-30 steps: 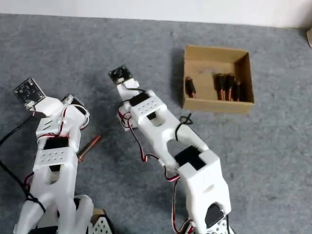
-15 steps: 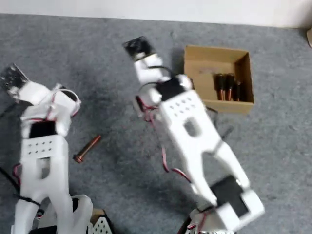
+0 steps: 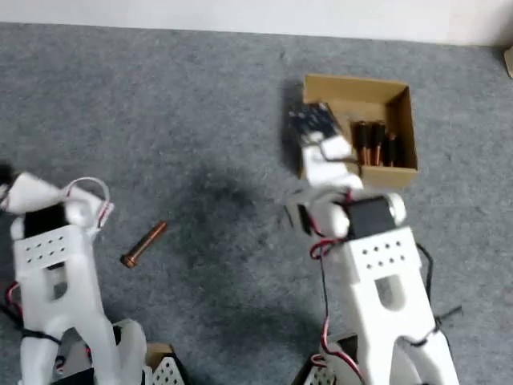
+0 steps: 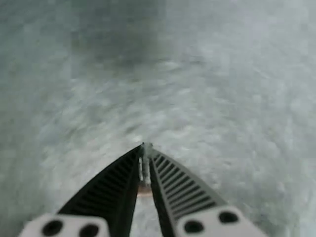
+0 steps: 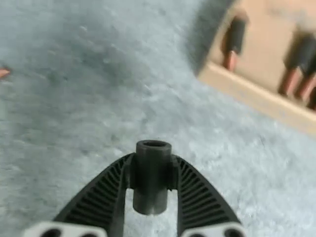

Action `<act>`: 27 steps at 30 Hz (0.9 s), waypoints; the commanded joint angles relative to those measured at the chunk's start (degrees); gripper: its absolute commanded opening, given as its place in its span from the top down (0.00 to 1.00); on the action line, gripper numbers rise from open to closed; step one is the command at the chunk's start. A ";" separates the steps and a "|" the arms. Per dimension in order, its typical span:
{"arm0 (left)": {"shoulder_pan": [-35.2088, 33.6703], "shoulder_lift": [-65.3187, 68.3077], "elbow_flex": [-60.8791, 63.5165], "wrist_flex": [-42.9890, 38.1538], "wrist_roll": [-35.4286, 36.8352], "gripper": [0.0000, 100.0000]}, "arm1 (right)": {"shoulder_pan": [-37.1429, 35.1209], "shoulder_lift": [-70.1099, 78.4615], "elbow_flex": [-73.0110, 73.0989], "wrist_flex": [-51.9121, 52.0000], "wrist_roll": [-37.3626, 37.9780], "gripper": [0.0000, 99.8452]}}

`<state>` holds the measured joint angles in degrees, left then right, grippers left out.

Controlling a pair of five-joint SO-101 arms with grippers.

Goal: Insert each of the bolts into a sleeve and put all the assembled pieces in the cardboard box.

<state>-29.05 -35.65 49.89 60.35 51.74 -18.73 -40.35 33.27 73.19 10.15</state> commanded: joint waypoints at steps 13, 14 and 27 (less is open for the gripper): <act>5.67 -0.40 -0.31 18.20 4.13 0.99 | 2.15 -11.65 12.70 -2.51 0.88 0.99; 5.67 -0.22 -0.75 18.11 6.77 0.99 | 2.15 -11.65 12.79 -2.42 0.97 0.99; 9.80 -0.66 -4.62 9.05 19.96 0.99 | 2.24 -11.91 15.52 -2.51 1.23 0.99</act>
<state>-21.32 -35.65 47.96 70.73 72.57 -17.14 -50.73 48.92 72.22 10.59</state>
